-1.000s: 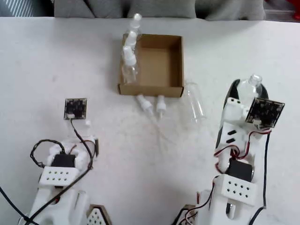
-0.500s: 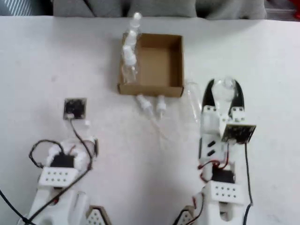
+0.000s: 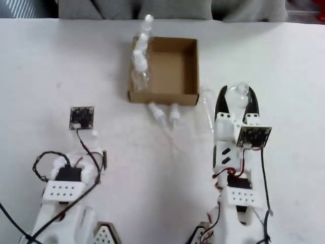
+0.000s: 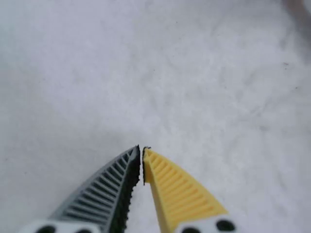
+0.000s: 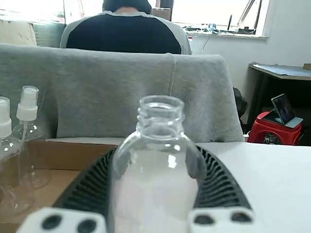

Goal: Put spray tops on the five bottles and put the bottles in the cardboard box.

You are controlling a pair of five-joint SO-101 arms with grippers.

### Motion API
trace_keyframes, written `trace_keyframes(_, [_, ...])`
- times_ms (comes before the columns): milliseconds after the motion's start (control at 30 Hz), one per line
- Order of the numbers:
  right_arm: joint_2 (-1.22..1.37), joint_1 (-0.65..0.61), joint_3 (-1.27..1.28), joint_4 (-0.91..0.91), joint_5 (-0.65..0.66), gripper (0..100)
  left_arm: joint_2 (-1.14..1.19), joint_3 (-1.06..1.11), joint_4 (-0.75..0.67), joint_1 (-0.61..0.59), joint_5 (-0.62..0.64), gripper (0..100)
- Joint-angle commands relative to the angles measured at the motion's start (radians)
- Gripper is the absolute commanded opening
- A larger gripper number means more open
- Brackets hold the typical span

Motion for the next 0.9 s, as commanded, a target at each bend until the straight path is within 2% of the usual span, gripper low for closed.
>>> trace_keyframes(0, [0.114,0.008,-0.035,-0.111,-0.002,1.6,-0.036,-0.003,-0.029,-0.005,-0.008,3])
trace_keyframes(267, [0.157,0.007,0.104,-0.137,-0.009,1.6,-0.038,-0.015,-0.144,0.004,0.000,3])
trace_keyframes(367, [0.160,0.019,0.114,-0.079,-0.009,1.6,-0.038,-0.063,-0.147,0.031,0.011,3])
trace_keyframes(667, [0.159,0.068,0.114,0.054,-0.011,1.6,-0.027,-0.311,0.084,0.315,0.245,3])
trace_keyframes(867, [0.159,0.071,0.114,0.059,-0.011,1.6,0.073,-0.480,0.098,0.458,0.316,3])
